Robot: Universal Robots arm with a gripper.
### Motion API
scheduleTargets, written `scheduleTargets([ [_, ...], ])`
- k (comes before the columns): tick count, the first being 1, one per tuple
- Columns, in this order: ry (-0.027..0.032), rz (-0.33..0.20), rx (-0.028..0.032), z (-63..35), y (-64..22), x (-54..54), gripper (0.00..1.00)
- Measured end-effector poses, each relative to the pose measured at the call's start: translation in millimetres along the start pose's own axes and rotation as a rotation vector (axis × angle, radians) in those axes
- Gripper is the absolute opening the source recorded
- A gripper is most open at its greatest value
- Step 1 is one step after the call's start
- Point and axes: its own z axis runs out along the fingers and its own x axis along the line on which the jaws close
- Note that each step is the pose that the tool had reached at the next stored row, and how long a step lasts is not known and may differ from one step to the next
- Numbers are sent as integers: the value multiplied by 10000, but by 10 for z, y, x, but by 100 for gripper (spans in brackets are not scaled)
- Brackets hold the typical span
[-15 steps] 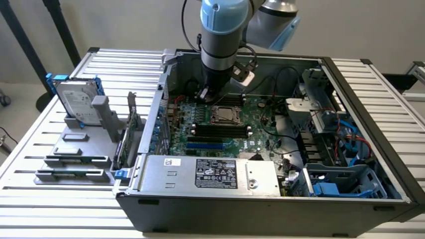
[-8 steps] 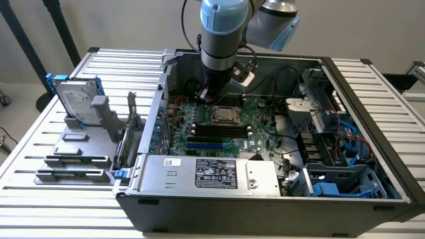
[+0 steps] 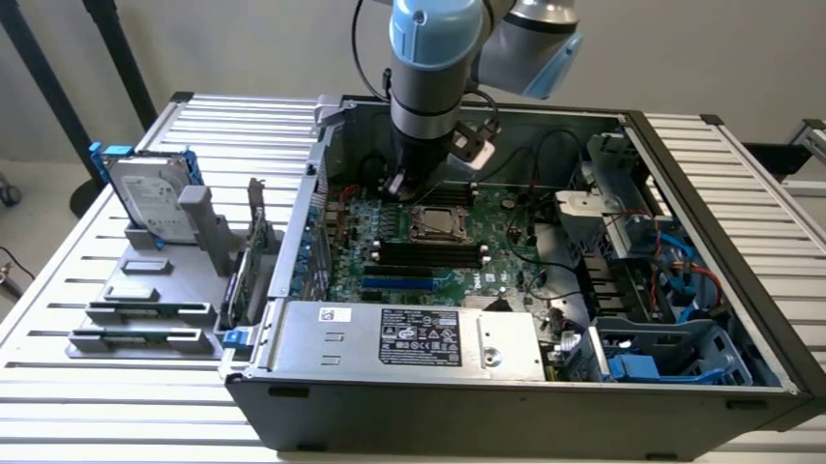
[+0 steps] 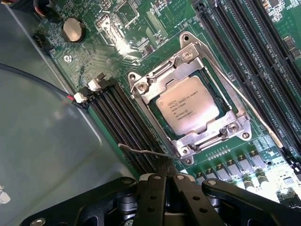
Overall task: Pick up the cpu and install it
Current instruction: 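Install the first cpu locking lever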
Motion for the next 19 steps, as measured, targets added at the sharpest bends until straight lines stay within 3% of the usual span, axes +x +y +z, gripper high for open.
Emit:
scheduleTargets([
  [19,-74,-1,-51,47,88,41,11],
])
